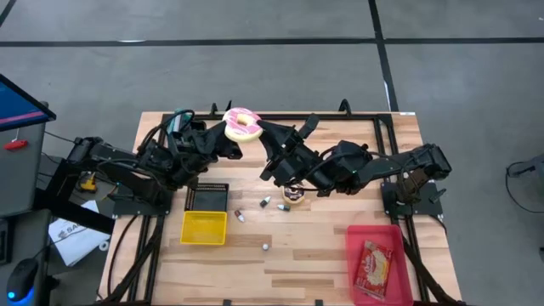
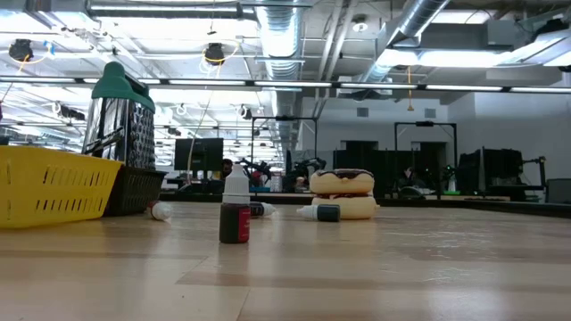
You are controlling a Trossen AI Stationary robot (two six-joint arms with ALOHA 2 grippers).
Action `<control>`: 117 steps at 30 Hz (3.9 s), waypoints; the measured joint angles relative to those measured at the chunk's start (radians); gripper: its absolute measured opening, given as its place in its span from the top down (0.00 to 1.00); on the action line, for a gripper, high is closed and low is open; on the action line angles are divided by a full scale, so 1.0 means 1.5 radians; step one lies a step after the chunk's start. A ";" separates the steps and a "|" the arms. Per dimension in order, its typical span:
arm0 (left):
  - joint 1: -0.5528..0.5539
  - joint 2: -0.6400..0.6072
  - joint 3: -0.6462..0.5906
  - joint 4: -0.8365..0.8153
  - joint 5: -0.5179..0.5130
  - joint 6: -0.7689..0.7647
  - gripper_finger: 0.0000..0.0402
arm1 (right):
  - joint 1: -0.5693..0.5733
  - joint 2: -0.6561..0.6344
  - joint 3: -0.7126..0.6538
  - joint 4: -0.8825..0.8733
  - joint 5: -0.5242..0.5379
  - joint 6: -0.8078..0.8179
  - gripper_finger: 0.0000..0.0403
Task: Pick & Place Food Item
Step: Put the pink donut into the black bin
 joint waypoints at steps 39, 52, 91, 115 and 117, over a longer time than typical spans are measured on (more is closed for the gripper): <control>-0.010 -0.131 0.000 -0.321 0.120 0.340 0.34 | 0.013 -0.003 0.000 0.013 0.036 -0.007 0.84; -0.088 -0.205 0.000 -0.533 -0.039 0.803 0.39 | 0.074 -0.016 0.019 -0.025 0.156 0.005 0.84; -0.037 -0.135 0.067 -0.622 0.111 0.590 0.01 | 0.131 -0.011 0.022 -0.248 0.231 0.112 0.84; 0.017 -0.094 0.072 -0.578 0.197 0.568 0.01 | 0.126 -0.011 0.022 -0.255 0.227 0.114 0.84; 0.017 -0.095 0.075 -0.575 0.197 0.568 0.02 | 0.126 -0.011 0.022 -0.255 0.227 0.114 0.84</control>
